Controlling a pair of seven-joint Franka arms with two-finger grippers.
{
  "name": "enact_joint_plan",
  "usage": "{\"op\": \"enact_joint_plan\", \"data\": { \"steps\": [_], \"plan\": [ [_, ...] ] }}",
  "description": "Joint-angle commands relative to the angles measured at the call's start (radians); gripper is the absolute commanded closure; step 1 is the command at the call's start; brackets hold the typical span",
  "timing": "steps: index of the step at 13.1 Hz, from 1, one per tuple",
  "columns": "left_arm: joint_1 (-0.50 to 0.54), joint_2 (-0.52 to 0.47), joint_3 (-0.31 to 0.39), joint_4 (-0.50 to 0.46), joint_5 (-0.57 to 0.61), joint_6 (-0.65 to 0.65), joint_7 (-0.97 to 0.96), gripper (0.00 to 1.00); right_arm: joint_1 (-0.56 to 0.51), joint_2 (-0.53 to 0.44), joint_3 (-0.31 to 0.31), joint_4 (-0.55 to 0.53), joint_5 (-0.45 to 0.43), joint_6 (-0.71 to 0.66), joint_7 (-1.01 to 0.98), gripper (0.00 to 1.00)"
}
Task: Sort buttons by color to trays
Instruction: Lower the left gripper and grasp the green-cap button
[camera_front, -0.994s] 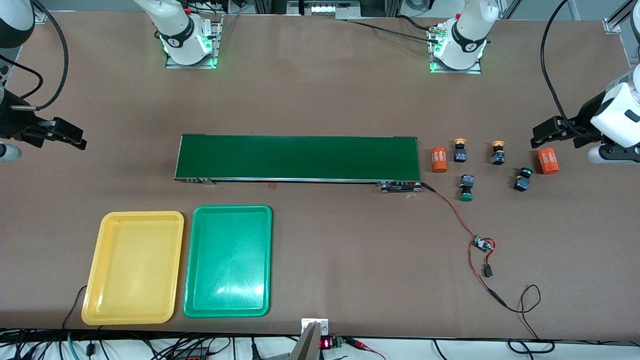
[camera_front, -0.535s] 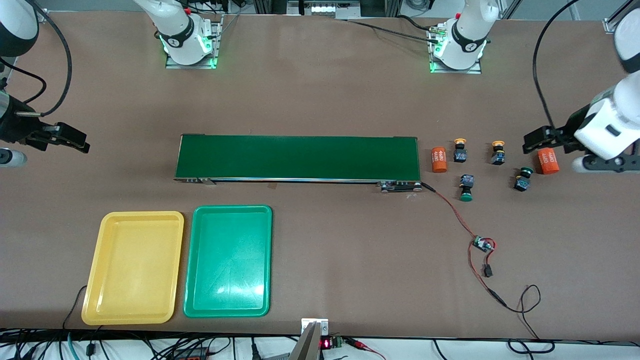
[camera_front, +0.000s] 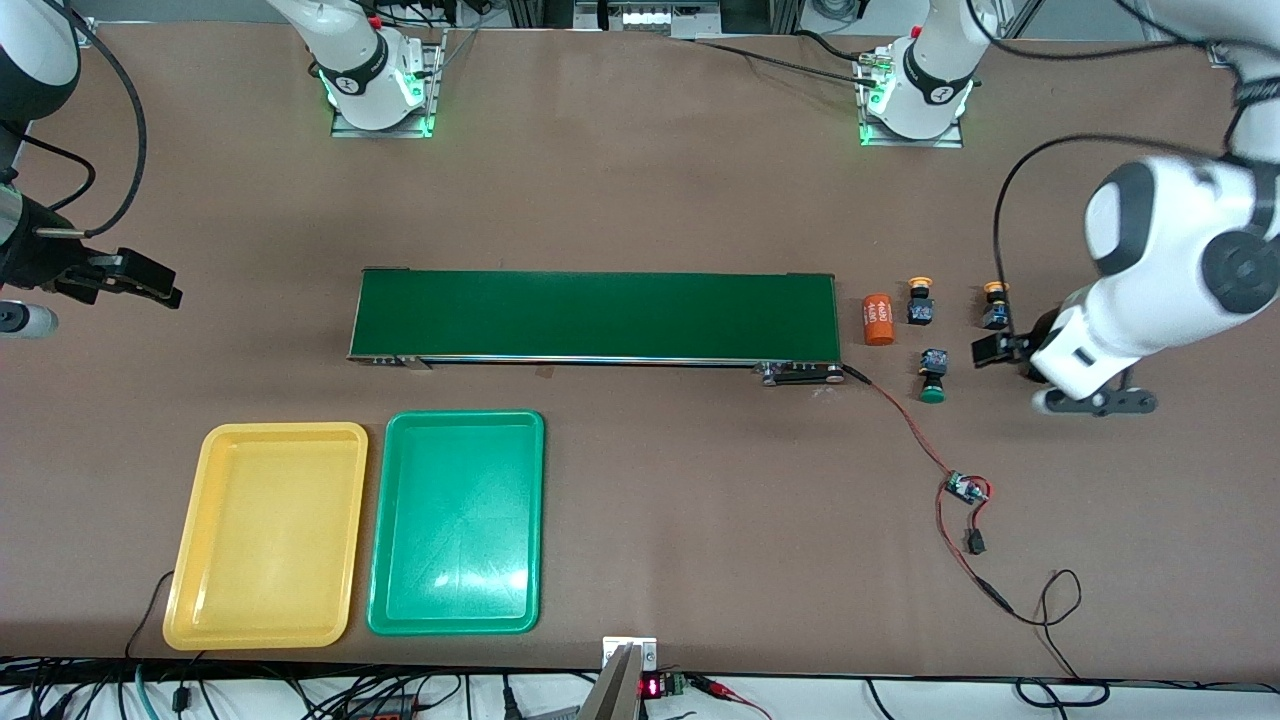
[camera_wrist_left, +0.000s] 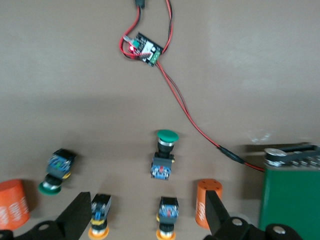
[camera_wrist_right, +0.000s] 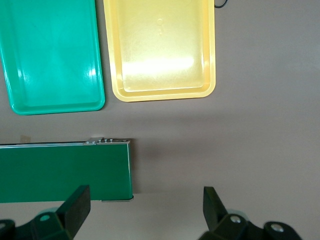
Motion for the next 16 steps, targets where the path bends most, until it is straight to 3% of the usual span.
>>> {"op": "enact_joint_plan", "data": {
  "steps": [1, 8, 16],
  "plan": [
    [-0.007, 0.060, 0.003, 0.006, 0.016, 0.018, 0.043, 0.00, -0.003, 0.009, 0.002, 0.022, -0.003, -0.008, -0.005, 0.00],
    [-0.025, 0.211, -0.002, 0.005, 0.013, 0.051, 0.159, 0.00, -0.005, 0.009, 0.002, 0.022, -0.005, -0.008, -0.007, 0.00],
    [-0.024, 0.291, -0.008, -0.009, 0.013, 0.059, 0.196, 0.00, -0.003, 0.009, 0.002, 0.028, -0.003, -0.008, -0.008, 0.00]
  ]
}}
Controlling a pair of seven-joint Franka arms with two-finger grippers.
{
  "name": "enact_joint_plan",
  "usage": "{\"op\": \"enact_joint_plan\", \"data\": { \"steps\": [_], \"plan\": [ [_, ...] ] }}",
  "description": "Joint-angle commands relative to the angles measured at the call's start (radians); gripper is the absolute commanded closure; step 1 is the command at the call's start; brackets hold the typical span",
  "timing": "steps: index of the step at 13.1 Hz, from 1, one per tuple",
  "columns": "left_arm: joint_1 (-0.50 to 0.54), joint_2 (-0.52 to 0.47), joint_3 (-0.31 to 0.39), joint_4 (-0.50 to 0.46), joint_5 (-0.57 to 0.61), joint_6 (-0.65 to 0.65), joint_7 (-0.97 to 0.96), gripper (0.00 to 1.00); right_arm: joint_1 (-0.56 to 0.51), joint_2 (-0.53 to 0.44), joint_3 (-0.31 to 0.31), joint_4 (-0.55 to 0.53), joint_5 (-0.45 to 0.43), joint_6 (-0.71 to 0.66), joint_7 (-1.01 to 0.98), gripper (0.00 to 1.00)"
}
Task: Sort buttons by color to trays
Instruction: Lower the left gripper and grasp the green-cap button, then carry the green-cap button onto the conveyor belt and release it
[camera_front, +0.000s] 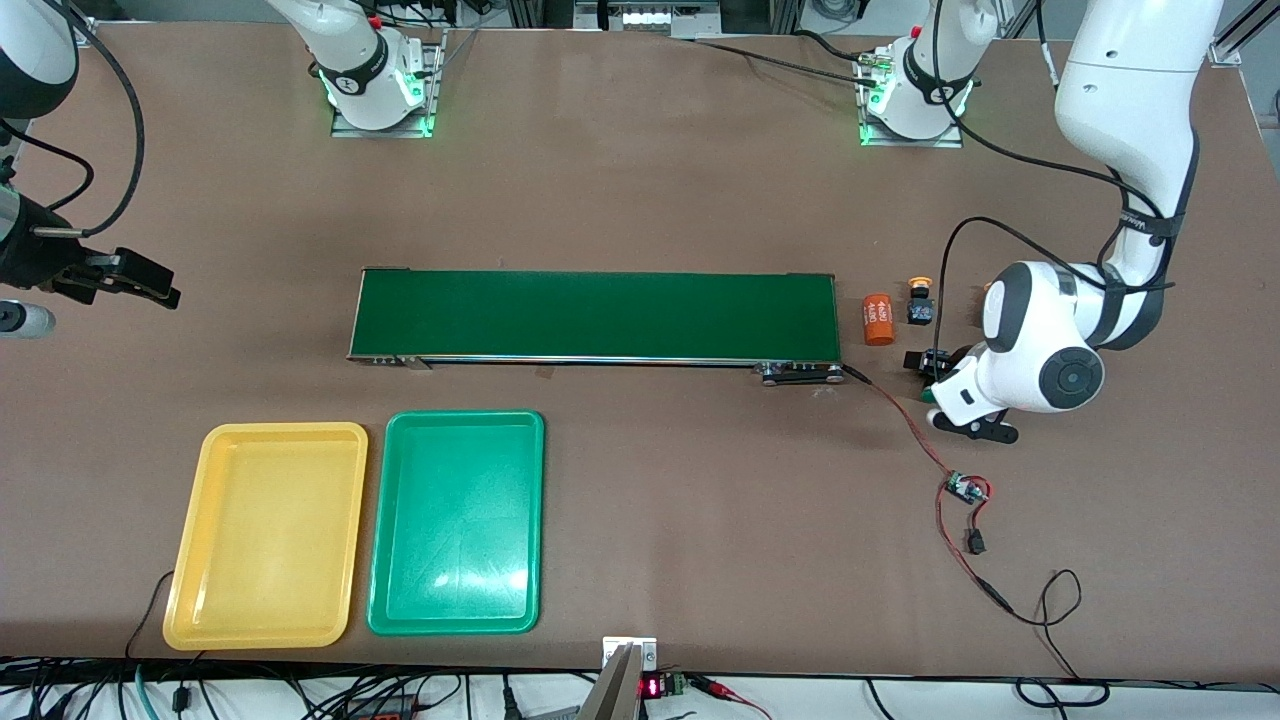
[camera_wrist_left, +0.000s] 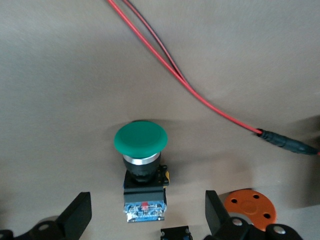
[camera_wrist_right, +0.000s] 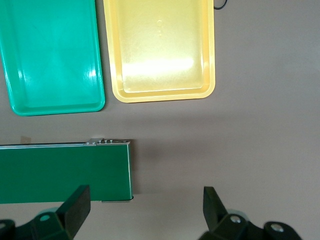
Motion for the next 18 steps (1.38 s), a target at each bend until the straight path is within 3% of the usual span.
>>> {"op": "enact_joint_plan", "data": {
  "steps": [1, 4, 5, 6, 7, 8, 10, 15, 18],
  "plan": [
    [0.004, 0.010, 0.001, -0.019, 0.011, 0.006, 0.024, 0.00, -0.003, 0.010, 0.003, 0.024, -0.003, -0.008, -0.008, 0.00],
    [0.006, 0.021, -0.001, -0.030, 0.003, 0.006, 0.021, 0.02, -0.003, 0.010, 0.003, 0.024, -0.005, -0.008, -0.008, 0.00],
    [0.006, 0.021, -0.001, -0.030, 0.003, 0.006, 0.018, 0.14, -0.005, 0.010, 0.003, 0.024, -0.005, -0.008, -0.010, 0.00],
    [0.006, 0.016, -0.002, -0.030, 0.003, 0.005, 0.016, 0.34, -0.005, 0.010, 0.003, 0.024, -0.005, -0.008, -0.008, 0.00],
    [0.006, 0.010, -0.002, -0.030, 0.003, 0.001, 0.014, 0.64, -0.005, 0.010, 0.003, 0.024, -0.003, -0.008, -0.008, 0.00],
    [0.006, 0.004, -0.002, -0.024, 0.003, 0.001, 0.019, 0.82, -0.005, 0.010, 0.003, 0.024, -0.003, -0.008, -0.010, 0.00],
    [0.006, 0.002, -0.002, -0.018, 0.006, 0.006, 0.024, 0.96, -0.005, 0.010, 0.003, 0.024, -0.003, -0.010, -0.008, 0.00],
    [-0.008, -0.163, -0.069, -0.027, 0.002, -0.052, -0.010, 1.00, -0.006, 0.009, 0.003, 0.023, -0.005, -0.021, -0.008, 0.00],
    [-0.020, -0.253, -0.195, -0.032, -0.003, -0.170, -0.189, 1.00, -0.005, 0.009, 0.003, 0.014, -0.009, -0.024, -0.011, 0.00]
  ]
}}
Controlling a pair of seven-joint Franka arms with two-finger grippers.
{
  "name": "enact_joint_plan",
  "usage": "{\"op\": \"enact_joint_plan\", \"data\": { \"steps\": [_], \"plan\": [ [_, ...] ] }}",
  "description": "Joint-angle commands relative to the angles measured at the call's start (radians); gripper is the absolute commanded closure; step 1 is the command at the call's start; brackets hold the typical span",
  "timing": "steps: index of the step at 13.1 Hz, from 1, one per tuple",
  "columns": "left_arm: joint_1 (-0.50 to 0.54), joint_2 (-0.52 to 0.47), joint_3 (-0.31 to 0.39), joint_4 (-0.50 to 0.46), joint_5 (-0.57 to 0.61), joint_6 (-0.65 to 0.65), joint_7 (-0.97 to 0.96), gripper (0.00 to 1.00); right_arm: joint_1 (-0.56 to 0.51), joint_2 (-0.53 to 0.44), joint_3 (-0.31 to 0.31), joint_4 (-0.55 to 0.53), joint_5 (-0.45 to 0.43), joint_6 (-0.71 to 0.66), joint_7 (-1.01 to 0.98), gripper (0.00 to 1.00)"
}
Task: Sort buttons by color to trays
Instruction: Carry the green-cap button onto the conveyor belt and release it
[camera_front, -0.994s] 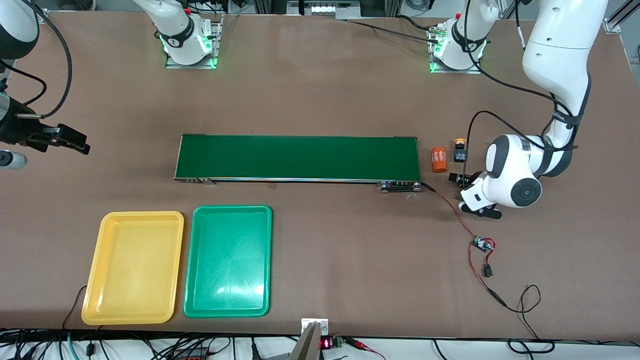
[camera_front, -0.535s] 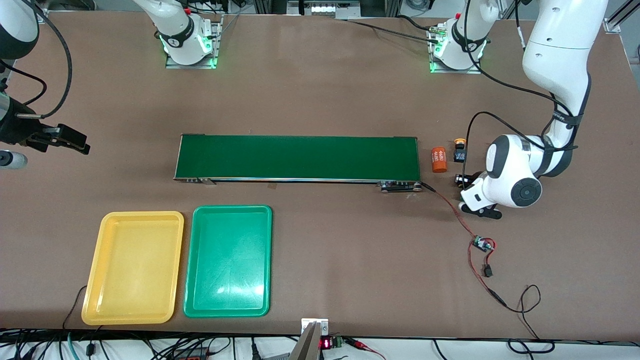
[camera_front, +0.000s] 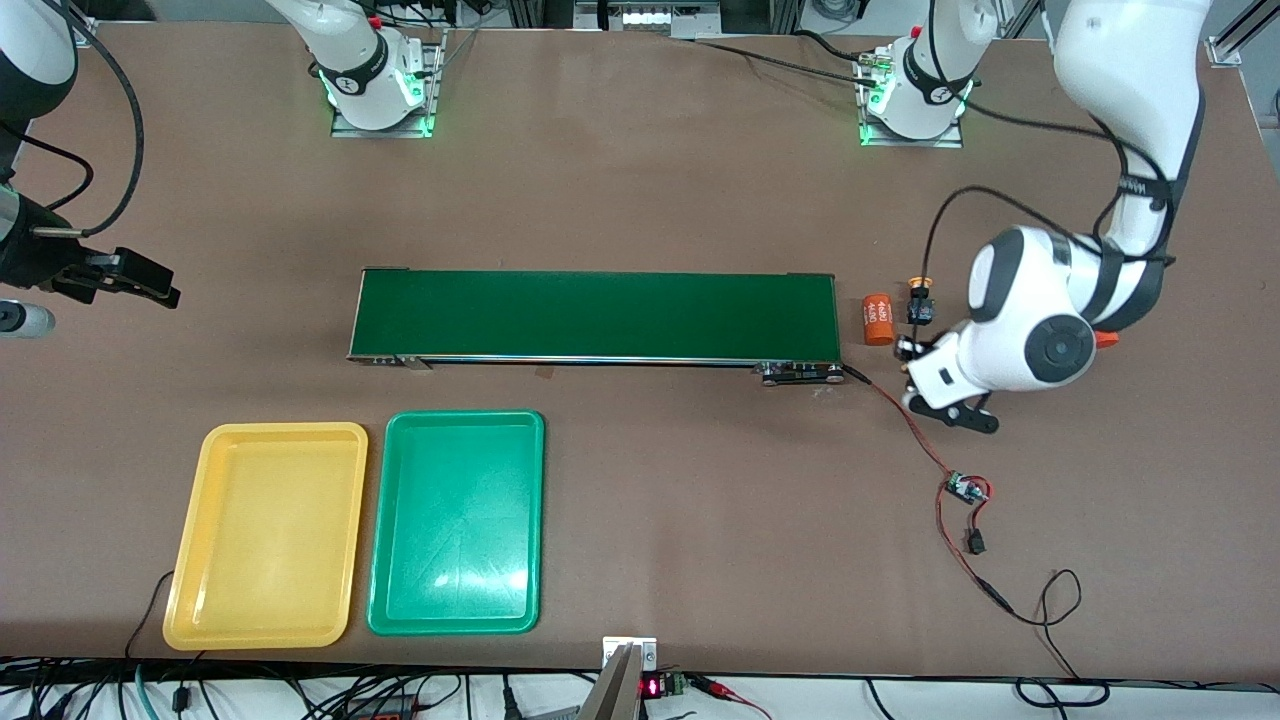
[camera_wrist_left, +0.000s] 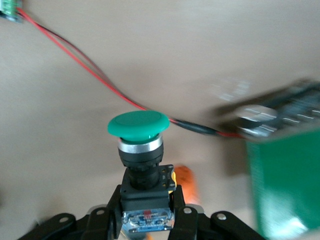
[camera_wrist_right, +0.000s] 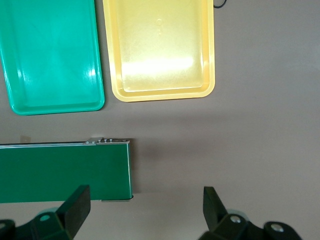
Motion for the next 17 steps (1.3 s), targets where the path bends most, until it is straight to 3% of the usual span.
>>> {"op": "enact_joint_plan", "data": {
  "steps": [1, 5, 9, 13, 17],
  "plan": [
    [-0.031, -0.097, -0.101, -0.041, -0.002, -0.070, -0.174, 1.00, -0.006, 0.009, 0.003, 0.012, -0.009, -0.019, -0.010, 0.00],
    [-0.142, -0.114, -0.132, -0.116, -0.116, -0.046, -0.334, 1.00, -0.006, 0.000, 0.003, -0.011, -0.009, -0.065, -0.005, 0.00],
    [-0.149, -0.107, -0.135, -0.222, -0.155, 0.095, -0.340, 1.00, -0.006, -0.033, 0.003, -0.064, -0.009, -0.062, -0.005, 0.00],
    [-0.159, -0.093, -0.166, -0.236, -0.157, 0.187, -0.454, 1.00, -0.016, -0.164, 0.003, -0.269, -0.006, 0.045, -0.005, 0.00],
    [-0.159, -0.065, -0.164, -0.239, -0.157, 0.261, -0.455, 0.99, -0.013, -0.361, 0.003, -0.579, -0.005, 0.235, -0.005, 0.00]
  ]
}}
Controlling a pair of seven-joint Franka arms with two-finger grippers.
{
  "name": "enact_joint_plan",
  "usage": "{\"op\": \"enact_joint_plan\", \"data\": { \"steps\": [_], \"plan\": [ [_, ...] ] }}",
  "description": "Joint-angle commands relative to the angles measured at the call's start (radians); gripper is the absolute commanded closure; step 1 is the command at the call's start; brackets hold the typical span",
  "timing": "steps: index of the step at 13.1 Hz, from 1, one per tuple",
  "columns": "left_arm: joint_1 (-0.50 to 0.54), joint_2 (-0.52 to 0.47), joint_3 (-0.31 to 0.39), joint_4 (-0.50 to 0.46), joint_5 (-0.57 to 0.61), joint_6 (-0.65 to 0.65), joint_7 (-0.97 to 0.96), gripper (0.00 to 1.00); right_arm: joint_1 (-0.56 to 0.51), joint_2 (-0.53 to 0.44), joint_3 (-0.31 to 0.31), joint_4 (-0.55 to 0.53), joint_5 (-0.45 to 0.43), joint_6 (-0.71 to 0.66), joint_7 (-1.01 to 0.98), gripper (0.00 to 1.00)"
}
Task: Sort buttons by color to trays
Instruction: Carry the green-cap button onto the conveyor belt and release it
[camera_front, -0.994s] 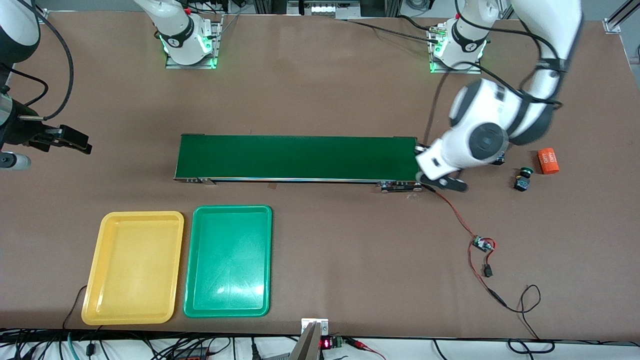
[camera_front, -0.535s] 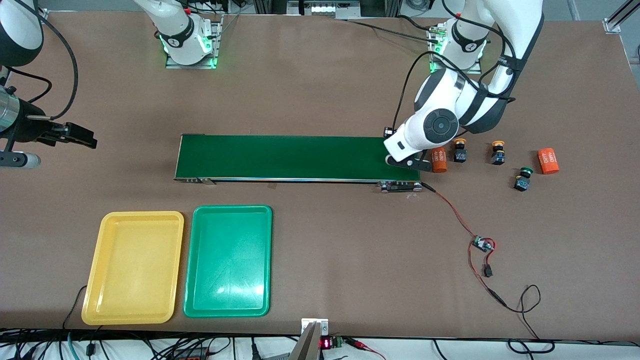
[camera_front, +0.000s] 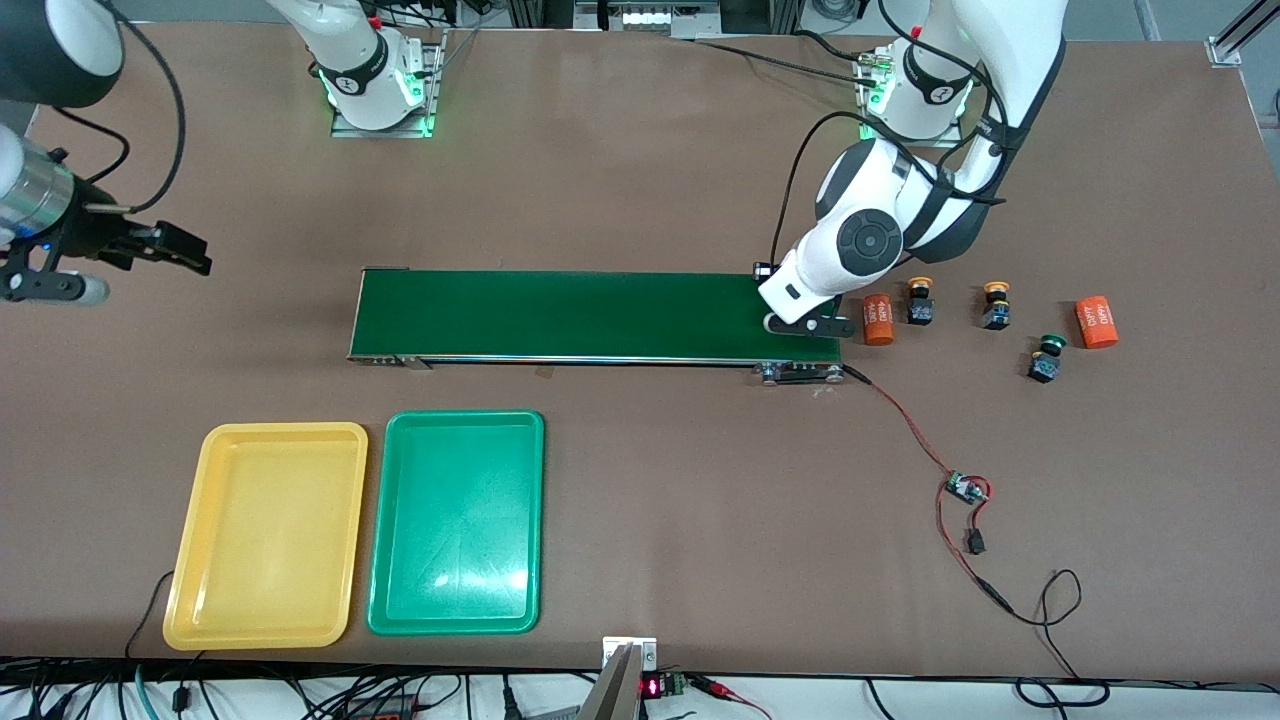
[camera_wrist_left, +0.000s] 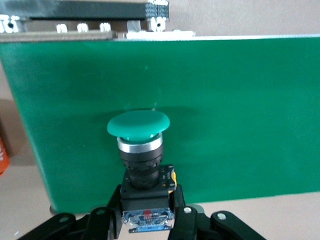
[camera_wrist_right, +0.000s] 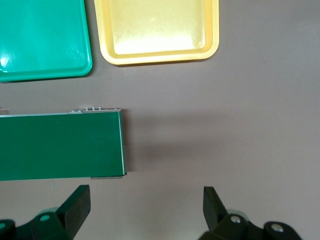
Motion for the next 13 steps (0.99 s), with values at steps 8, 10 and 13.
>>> {"op": "enact_joint_plan", "data": {
  "steps": [8, 10, 13],
  "plan": [
    [0.196, -0.170, 0.004, 0.008, 0.000, -0.062, 0.008, 0.00, 0.002, -0.224, 0.007, -0.325, -0.002, 0.178, -0.004, 0.00],
    [0.351, -0.179, 0.004, 0.012, 0.122, -0.067, 0.098, 0.00, 0.002, -0.222, 0.007, -0.322, 0.000, 0.184, -0.004, 0.00],
    [0.498, -0.150, 0.004, 0.012, 0.301, -0.060, 0.216, 0.00, 0.011, -0.213, 0.011, -0.319, 0.001, 0.184, -0.004, 0.00]
  ]
}}
